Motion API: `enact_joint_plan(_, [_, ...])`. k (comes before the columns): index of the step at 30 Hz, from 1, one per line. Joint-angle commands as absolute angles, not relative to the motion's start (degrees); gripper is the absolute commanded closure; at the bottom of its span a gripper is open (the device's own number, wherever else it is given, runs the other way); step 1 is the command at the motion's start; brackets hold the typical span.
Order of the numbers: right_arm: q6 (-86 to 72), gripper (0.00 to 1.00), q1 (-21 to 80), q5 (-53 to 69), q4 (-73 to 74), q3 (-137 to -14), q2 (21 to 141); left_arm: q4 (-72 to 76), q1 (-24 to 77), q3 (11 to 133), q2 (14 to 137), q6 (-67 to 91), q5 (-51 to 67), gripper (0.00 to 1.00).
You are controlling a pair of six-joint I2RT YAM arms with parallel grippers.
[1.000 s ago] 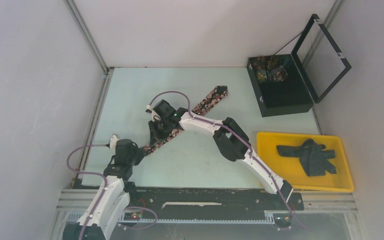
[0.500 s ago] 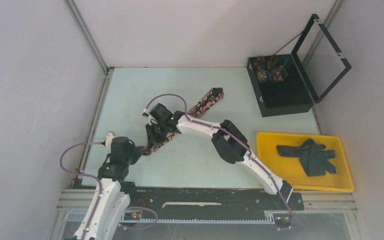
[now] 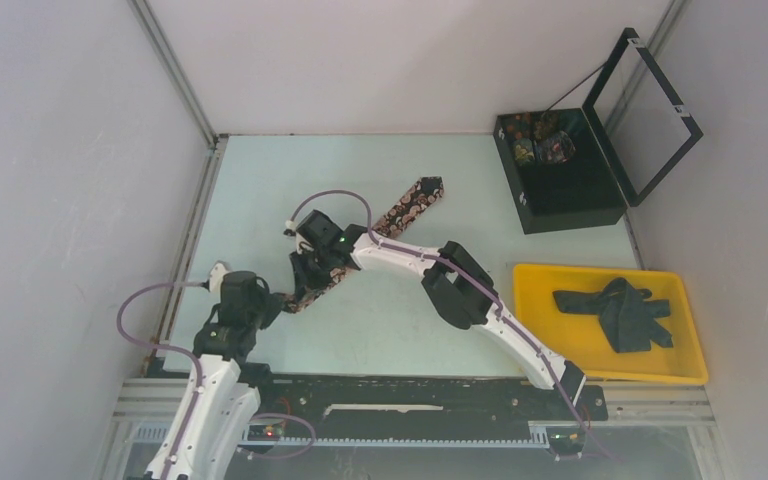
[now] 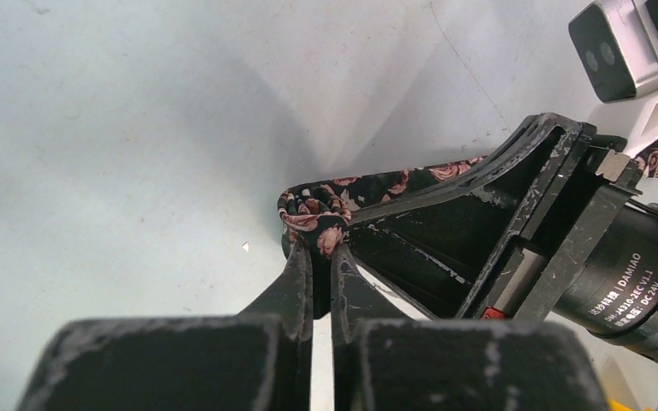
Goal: Roll the ties
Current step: Roll the tie at the center of the board.
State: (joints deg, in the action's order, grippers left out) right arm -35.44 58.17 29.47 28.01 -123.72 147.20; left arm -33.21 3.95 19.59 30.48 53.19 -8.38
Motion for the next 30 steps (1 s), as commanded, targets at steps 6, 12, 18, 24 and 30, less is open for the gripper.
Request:
enact_joint_plan(6, [-35.85,0.9,59.3,30.29,26.85,-126.3,146.6,-29.58,3.75,22.4,33.95,51.9,-7.54,1.0])
enact_joint_plan(12, [-36.03,0.9,59.43,31.47,26.46,-126.21,146.77,-28.08,3.84,23.27,36.3,51.77,-6.37,1.0])
enact_joint_plan(18, [-36.59,0.9,59.12,32.84,25.78,-125.43,146.66,-26.76,3.92,23.64,38.22,51.94,-5.21,1.0])
enact_joint_plan(24, [-37.39,0.9,58.56,33.84,23.93,-122.98,145.75,-24.85,4.54,23.71,40.6,52.29,-4.54,1.0])
enact_joint_plan(30, [-37.45,0.9,57.71,33.88,22.82,-120.61,144.61,-23.03,6.38,24.38,43.78,52.79,-5.04,1.0])
